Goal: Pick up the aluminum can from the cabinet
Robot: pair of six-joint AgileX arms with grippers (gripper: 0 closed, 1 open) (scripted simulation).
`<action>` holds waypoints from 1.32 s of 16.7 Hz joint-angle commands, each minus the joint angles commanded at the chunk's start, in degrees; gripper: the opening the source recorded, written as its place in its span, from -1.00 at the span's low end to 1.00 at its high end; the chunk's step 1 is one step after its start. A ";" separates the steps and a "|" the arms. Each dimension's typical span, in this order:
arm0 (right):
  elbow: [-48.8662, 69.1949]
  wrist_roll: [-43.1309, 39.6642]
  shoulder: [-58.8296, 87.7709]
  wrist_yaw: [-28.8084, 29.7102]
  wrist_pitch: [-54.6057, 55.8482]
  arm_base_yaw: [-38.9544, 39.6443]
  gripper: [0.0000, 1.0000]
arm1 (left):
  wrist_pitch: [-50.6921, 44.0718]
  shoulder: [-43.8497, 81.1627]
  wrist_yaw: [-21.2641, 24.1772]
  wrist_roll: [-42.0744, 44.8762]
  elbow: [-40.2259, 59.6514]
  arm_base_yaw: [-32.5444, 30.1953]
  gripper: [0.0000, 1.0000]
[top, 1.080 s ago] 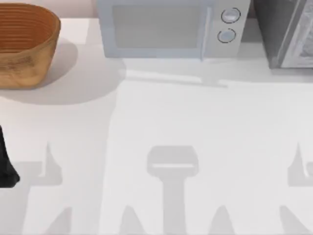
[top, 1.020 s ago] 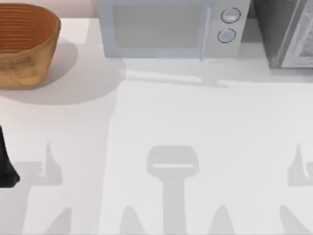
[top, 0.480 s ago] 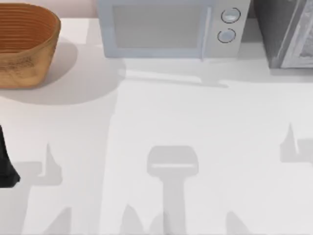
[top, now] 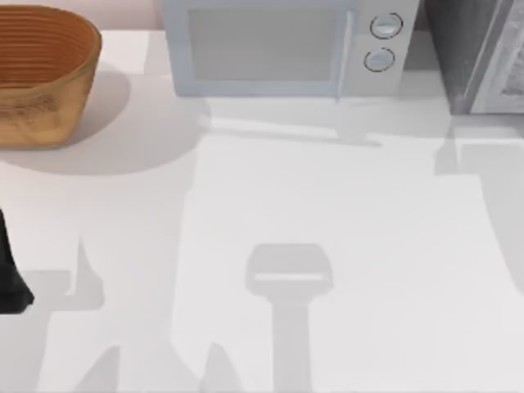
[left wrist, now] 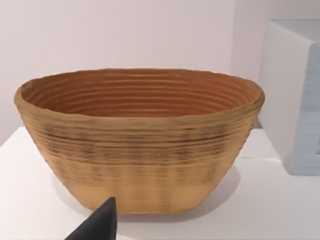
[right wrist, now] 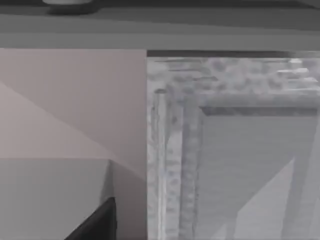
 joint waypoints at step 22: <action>36.00 0.41 33.55 12.19 -0.50 11.55 1.00 | 0.00 0.00 0.00 0.00 0.00 0.00 1.00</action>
